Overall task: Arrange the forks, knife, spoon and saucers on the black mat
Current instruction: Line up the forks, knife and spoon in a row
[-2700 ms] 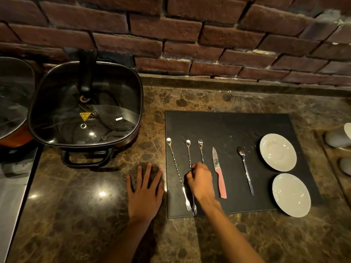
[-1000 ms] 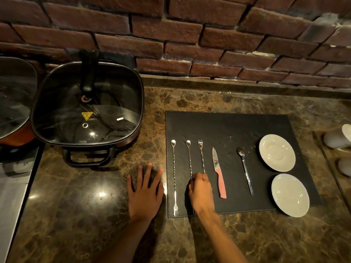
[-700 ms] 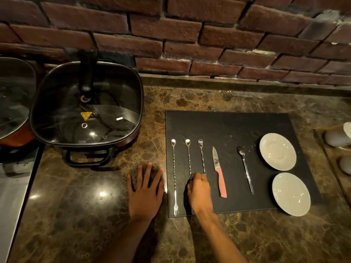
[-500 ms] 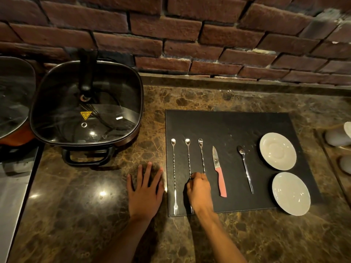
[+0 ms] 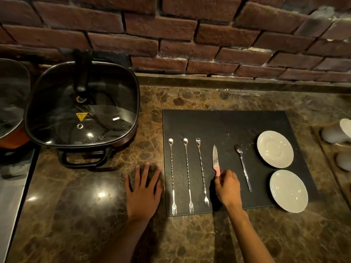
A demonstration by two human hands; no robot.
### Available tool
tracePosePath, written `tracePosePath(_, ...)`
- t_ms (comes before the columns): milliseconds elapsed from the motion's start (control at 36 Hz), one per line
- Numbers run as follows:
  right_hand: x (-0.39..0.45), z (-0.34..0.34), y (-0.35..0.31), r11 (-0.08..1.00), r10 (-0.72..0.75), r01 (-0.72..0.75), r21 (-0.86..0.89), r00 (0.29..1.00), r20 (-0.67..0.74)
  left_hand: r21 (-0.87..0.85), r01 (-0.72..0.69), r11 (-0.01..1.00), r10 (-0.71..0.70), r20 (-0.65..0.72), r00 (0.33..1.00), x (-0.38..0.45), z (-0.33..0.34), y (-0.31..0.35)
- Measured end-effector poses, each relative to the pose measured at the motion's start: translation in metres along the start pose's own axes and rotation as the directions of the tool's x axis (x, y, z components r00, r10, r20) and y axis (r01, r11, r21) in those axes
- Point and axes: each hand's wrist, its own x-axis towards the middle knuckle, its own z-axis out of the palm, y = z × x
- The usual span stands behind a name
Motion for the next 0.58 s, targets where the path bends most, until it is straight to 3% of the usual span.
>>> tracePosePath(194,0.013,-0.012,0.005,0.997,0.073,-0.07,-0.036,0.993,0.095,0.009,0.007,1.0,-0.007,0.012,1.0,0.0,0.005,-0.003)
tracePosePath(583,0.016,-0.016,0.022,0.996,-0.036,0.038,-0.081,0.999,0.029,0.027,-0.002,1.0,0.002,0.014,1.0,-0.001,0.002,-0.002)
